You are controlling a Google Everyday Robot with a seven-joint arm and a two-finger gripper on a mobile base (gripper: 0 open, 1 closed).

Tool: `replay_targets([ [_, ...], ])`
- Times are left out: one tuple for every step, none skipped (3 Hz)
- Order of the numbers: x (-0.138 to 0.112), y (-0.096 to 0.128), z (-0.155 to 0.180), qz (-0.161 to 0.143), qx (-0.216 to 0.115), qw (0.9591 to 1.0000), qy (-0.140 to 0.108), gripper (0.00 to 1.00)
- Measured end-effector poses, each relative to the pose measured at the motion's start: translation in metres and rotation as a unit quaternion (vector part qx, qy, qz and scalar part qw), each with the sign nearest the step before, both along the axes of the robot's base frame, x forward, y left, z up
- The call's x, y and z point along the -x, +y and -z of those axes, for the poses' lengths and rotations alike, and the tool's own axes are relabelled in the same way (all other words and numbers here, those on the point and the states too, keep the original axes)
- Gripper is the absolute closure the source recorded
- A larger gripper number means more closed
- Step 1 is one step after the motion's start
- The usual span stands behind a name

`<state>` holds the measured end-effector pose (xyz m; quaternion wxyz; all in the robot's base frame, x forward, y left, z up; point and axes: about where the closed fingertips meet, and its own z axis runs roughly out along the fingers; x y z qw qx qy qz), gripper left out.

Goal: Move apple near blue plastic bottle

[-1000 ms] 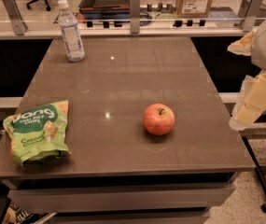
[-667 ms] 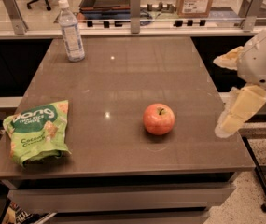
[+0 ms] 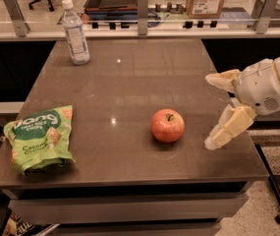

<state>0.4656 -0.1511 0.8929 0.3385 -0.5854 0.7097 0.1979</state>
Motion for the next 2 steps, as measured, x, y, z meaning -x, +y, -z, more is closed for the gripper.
replay_targets([
  [-0.012,0.026,0.011,-0.024,-0.072,0.997,-0.014,0.0],
  [-0.01,0.053,0.023,-0.05,-0.115,0.992,-0.012,0.0],
])
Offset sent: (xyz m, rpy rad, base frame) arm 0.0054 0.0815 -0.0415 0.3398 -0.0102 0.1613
